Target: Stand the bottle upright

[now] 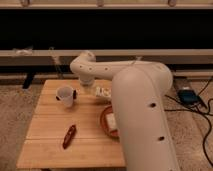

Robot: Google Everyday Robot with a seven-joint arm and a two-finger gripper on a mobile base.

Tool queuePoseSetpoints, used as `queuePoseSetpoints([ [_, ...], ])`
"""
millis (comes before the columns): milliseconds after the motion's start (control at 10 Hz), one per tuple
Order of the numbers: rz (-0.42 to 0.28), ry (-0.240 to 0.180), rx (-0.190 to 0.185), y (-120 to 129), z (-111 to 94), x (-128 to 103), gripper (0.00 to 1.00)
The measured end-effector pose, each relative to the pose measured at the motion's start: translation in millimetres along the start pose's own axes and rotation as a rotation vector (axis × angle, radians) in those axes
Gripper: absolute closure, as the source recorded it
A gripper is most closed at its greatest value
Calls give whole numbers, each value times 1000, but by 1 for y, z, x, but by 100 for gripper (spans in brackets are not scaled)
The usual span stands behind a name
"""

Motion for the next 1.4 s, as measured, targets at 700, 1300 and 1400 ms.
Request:
queuePoseSetpoints([
  [700, 50, -258, 13, -17, -41, -1, 100],
  [1300, 115, -362, 21, -32, -61, 12, 100],
  [1400, 122, -378, 21, -34, -64, 13, 100],
])
